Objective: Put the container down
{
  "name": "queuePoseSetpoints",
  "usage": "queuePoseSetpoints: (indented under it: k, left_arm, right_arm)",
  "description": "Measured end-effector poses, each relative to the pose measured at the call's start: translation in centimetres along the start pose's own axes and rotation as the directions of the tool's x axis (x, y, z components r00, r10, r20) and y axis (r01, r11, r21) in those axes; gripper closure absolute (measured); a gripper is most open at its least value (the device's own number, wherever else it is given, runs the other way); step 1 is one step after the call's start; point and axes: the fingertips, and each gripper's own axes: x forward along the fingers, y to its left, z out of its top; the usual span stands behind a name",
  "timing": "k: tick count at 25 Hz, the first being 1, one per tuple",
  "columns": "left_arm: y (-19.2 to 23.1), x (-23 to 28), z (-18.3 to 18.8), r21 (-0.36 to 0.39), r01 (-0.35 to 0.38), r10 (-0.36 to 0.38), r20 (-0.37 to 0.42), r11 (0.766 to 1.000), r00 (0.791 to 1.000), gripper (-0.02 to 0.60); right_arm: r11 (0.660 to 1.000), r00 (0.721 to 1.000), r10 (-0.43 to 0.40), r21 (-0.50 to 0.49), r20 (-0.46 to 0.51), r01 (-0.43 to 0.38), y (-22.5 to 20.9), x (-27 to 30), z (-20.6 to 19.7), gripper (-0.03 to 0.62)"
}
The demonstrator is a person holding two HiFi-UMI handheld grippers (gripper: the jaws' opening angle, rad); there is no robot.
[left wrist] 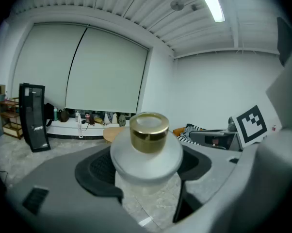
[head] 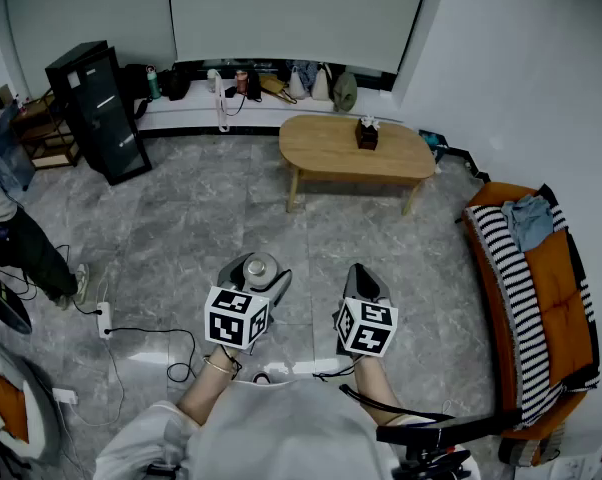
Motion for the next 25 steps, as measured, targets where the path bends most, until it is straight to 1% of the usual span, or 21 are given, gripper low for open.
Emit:
queuePoseSetpoints:
  k: [5, 9, 13, 19, 25]
  left_arm:
    - [0.4, 0.4, 0.0, -0.003, 0.010, -0.010, -0.005, 1.000, 1.000, 0.241]
    - [1.1, 1.1, 0.2, 0.009, 0.020, -0.020, -0.008, 1.000, 1.000, 0.241]
    - [2.8, 1.3, 0.5, 0.023, 0.025, -0.025, -0.014, 0.999, 1.000, 0.241]
    - [5.3, 1.7, 0.7, 0.040, 0.027, -0.027, -0.009, 0.999, 1.000, 0.241]
    - [7.0, 2.9, 0.3, 0.013, 0.041, -0.041, -0.022, 0.999, 0.999, 0.241]
  right_arm:
    - [1.000, 1.000, -0.008, 0.000, 0.000, 0.008, 0.0, 0.5, 0.2, 0.571]
    - [0.999, 1.000, 0.001, 0.043, -0.004, -0.001, -0.1, 1.7, 0.1, 0.571]
    - [0.998, 1.000, -0.017, 0.066, -0.007, 0.017, 0.4, 3.1, 0.1, 0.571]
    - [0.997, 0.999, -0.035, 0.064, -0.032, 0.037, 1.4, 4.5, -0.1, 0.571]
    - [0.996, 0.996, -0.062, 0.063, -0.058, 0.066, 1.4, 5.9, -0.4, 0.571]
